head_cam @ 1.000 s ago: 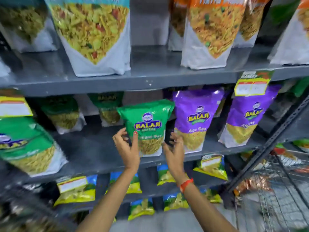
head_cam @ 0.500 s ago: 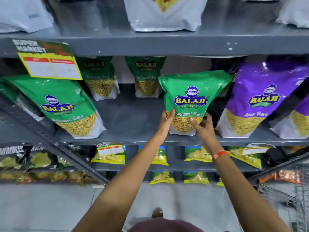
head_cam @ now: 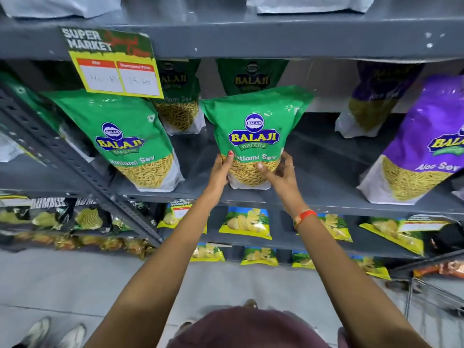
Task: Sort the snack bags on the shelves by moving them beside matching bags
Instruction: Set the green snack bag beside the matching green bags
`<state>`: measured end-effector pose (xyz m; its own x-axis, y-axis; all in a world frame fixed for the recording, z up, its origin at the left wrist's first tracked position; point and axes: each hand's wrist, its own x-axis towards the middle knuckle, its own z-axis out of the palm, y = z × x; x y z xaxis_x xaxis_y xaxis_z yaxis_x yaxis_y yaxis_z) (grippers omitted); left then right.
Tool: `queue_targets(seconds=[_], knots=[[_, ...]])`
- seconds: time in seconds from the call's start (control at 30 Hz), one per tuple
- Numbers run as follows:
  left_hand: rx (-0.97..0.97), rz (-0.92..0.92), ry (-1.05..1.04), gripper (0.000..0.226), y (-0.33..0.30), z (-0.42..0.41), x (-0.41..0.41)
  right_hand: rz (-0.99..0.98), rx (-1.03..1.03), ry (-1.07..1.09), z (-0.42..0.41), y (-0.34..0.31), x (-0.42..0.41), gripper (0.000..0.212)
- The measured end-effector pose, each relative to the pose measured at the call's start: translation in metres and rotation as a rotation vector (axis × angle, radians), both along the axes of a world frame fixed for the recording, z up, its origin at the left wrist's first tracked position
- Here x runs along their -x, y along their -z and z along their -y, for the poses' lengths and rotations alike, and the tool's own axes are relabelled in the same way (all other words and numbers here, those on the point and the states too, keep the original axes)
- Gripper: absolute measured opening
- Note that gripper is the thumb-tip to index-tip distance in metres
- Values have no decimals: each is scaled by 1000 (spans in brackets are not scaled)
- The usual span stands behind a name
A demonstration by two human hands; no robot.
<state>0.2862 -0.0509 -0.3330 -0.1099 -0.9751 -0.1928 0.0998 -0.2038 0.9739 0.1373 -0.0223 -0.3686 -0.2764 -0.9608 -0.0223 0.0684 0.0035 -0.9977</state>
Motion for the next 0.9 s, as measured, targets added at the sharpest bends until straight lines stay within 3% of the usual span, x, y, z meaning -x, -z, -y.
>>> queue_targets(seconds=[0.8,0.9], knots=[[61,68,-22,38,15,-14,-15,19,-35,-6,-14,5,-16,67],[73,40,-33,28,19,-14,-13,12,-37,-11,-14,7,-12,70]])
